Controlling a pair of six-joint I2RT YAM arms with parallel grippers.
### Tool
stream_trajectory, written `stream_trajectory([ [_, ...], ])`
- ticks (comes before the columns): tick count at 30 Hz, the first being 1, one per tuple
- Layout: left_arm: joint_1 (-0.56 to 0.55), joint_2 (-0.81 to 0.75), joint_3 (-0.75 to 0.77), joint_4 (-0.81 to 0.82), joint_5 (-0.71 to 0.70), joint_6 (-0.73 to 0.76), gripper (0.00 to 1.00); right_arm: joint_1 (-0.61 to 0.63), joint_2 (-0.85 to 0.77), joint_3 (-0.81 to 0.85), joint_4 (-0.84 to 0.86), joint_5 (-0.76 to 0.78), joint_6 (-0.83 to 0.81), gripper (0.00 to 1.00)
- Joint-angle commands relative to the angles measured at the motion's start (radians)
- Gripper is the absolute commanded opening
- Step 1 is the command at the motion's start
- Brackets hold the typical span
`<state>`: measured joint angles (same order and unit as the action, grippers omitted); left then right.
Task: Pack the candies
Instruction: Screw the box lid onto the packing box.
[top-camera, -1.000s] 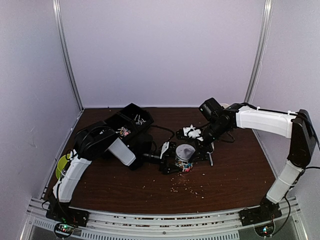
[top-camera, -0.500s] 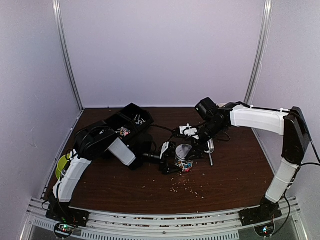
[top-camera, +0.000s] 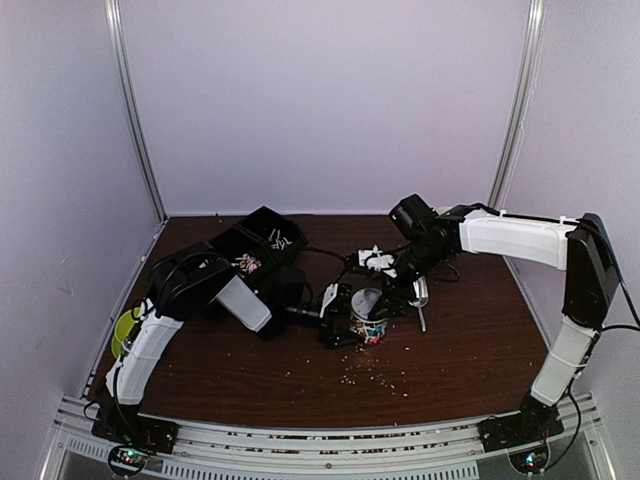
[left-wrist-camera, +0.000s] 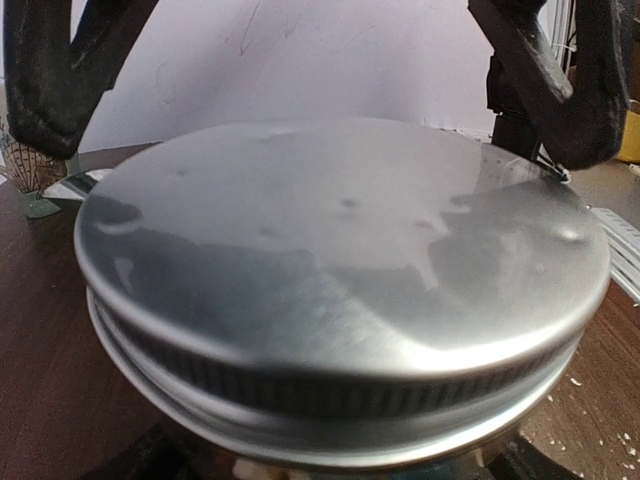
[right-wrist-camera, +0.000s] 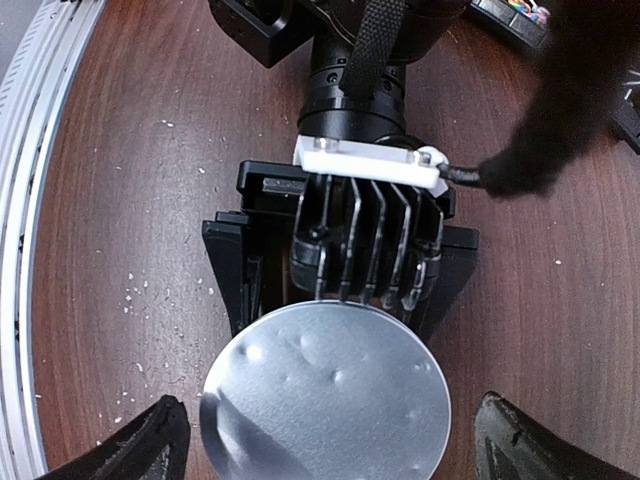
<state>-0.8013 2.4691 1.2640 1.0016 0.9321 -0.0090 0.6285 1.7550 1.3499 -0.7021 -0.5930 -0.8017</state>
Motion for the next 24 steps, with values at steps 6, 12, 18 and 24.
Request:
stream_trajectory([
  [6, 0.008, 0.053, -0.025, -0.083, 0.019, -0.032, 0.85, -0.001, 0.027, 0.002, 0.016, 0.036, 0.038, 1.0],
  [12, 0.008, 0.054, -0.023, -0.086, 0.019, -0.033, 0.85, -0.001, 0.03, 0.004, 0.012, 0.038, 0.038, 0.98],
  [18, 0.008, 0.054, -0.023, -0.086, 0.017, -0.033, 0.85, -0.003, 0.044, 0.009, 0.007, 0.039, 0.047, 0.95],
  [24, 0.007, 0.054, -0.022, -0.087, 0.013, -0.033, 0.85, -0.002, 0.038, 0.009, 0.016, 0.05, 0.062, 0.91],
])
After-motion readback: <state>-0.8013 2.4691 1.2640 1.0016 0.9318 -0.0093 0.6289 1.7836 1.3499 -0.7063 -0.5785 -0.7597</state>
